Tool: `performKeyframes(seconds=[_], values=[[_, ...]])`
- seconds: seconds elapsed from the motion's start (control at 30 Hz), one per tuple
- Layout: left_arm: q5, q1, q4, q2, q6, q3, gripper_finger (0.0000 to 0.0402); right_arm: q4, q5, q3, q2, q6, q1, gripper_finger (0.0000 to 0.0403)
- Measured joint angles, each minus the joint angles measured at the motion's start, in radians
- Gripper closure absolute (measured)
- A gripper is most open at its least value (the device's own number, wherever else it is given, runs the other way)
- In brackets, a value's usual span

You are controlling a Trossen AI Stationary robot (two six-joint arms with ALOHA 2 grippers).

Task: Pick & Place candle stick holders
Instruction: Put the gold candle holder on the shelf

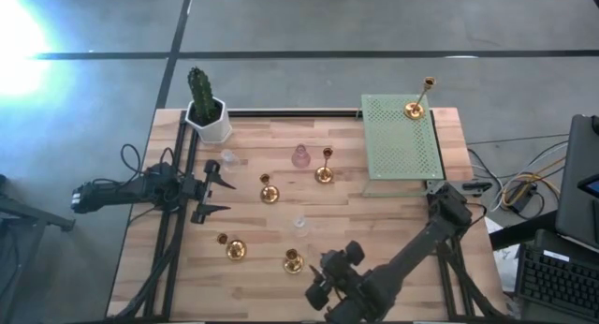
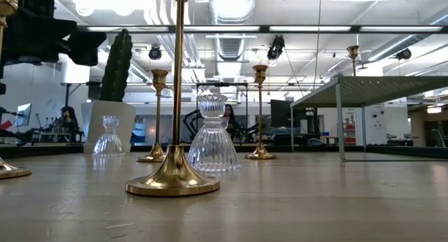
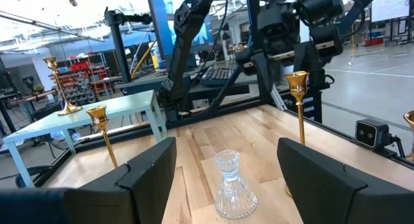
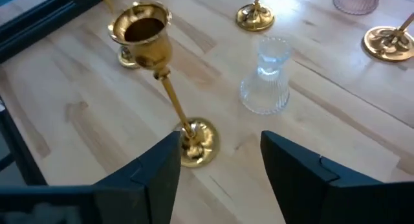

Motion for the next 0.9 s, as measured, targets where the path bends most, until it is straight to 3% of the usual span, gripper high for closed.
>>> performKeyframes(seconds=[0.3, 0.63, 0.9], values=[[0.0, 0.0, 0.0, 0.0, 0.0, 0.0, 0.0128, 0.02, 0.036, -0.109, 0.0, 0.121, 0.031, 0.0197], [0.0, 0.0, 0.0, 0.0, 0.0, 0.0, 0.0128, -0.032, 0.094, -0.131, -0.003, 0.129, 0.024, 0.0204], [0.0, 0.0, 0.0, 0.001, 0.0, 0.0, 0.0128, -0.296, 0.17, -0.082, -0.02, 0.214, 0.02, 0.0228]])
